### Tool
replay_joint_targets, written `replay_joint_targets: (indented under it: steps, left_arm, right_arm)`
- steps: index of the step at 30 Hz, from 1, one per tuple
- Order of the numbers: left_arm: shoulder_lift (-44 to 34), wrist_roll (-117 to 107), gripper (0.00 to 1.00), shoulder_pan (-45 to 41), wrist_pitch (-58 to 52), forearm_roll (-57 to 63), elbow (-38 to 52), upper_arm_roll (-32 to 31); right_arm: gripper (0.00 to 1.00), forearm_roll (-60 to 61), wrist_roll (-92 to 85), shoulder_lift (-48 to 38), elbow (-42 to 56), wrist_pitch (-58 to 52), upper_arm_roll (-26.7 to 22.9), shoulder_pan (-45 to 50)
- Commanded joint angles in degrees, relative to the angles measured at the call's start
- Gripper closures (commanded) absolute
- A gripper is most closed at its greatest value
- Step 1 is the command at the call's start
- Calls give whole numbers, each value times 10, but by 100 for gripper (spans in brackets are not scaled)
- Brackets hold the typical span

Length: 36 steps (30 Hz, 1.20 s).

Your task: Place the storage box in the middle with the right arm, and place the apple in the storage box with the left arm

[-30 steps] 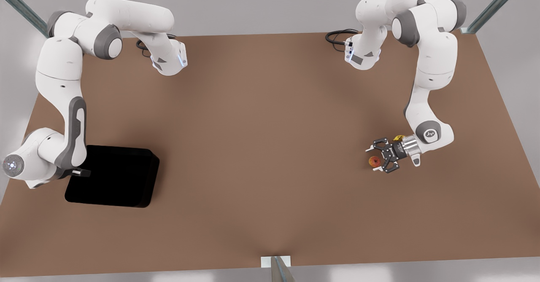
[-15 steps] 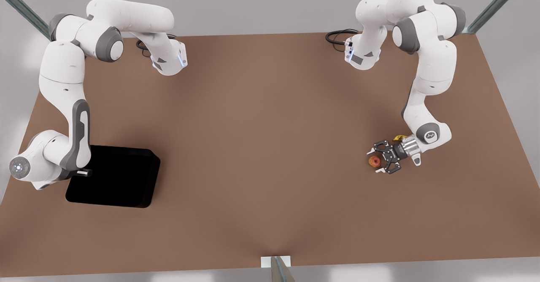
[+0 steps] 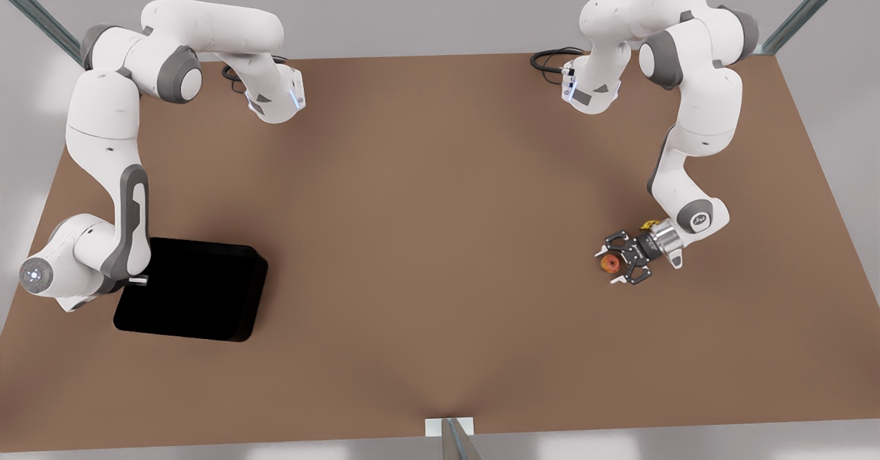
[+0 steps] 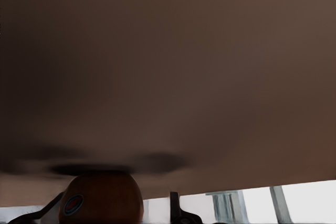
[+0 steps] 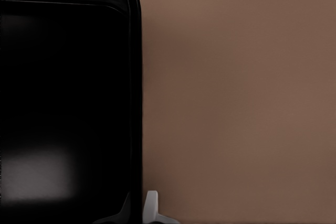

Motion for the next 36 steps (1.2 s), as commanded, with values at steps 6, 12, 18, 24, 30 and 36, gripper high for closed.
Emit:
replay_joint_targets:
  steps: [6,12,18,24,30,36]
  left_arm:
    - [1,0,16,0,-8,-25,-1,0]
    - [6,-7,31,1,-8,-29,-1,0]
    - [5,-6,43,8,-8,-30,-1,0]
    - [7,-6,46,8,-7,-30,-1,0]
    - [-20,-31,47,8,-8,-26,0,1]
    - [-102,-178,47,-17,2,38,46,-4]
  right_arm:
    - [79,-5,-1,-2,2,-2,2,3]
    - [79,17,-22,-18,4,-9,23,11]
    - [79,94,-20,-56,47,-81,12,151]
    - [79,180,-17,-53,101,-88,20,298]
    - [79,217,65,2,161,-81,60,367]
    - [79,232,127,77,244,-46,106,390]
